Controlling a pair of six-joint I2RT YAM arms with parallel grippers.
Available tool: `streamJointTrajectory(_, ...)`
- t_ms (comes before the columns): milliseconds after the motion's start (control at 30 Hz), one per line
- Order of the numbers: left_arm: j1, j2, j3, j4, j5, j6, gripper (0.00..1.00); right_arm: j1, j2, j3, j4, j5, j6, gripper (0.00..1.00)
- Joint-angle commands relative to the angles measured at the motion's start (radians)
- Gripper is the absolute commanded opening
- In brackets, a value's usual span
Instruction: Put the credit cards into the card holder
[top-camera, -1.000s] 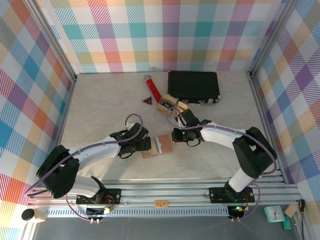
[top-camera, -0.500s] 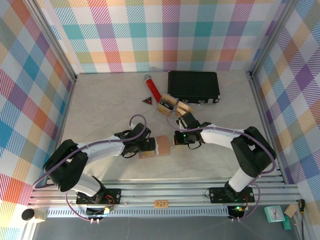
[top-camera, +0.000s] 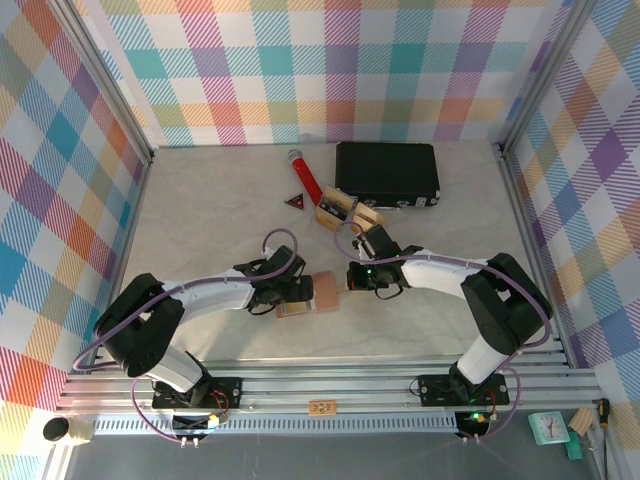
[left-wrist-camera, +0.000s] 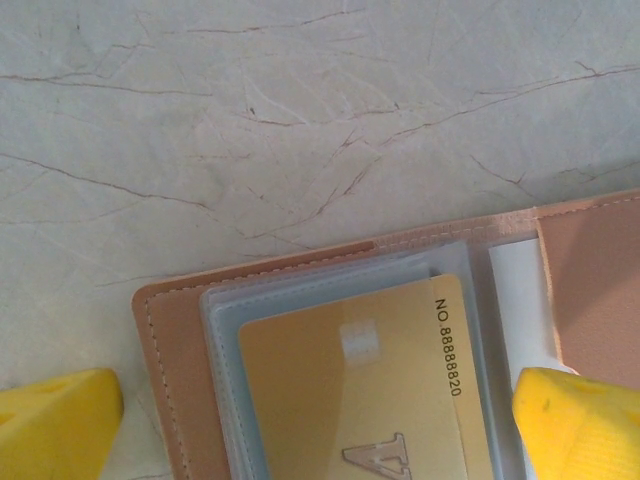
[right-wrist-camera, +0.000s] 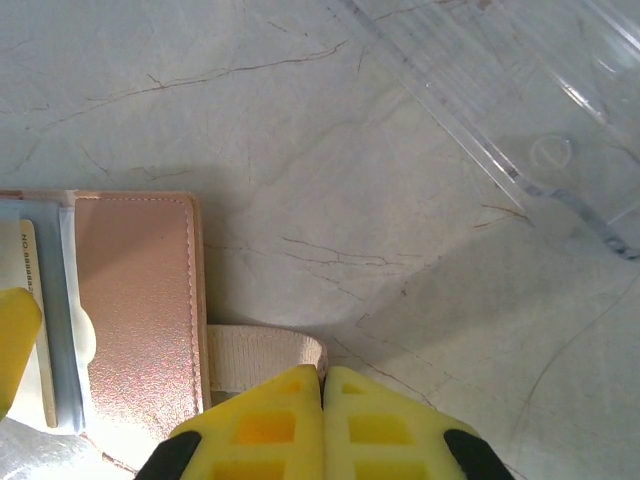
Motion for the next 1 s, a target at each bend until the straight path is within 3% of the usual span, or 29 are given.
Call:
streamJointTrajectory(0, -0.013, 0.013, 0.030, 0.019, 0.025, 0.011, 1.00, 0.000, 0.006, -0.010, 0.023, -0.028, 0.018, 0.00)
streamJointTrajectory(600, -0.026, -0.108, 0.094, -0.087, 0.001, 0.019, 1.00, 0.000, 0.039, -0.008, 0.055, -0.048, 0.032, 0.00)
streamJointTrajectory(967, -0.132, -0.027, 0.205, -0.011, 0.015, -0.034, 1.00, 0.000, 0.048, -0.010, 0.074, -0.060, 0.046, 0.00)
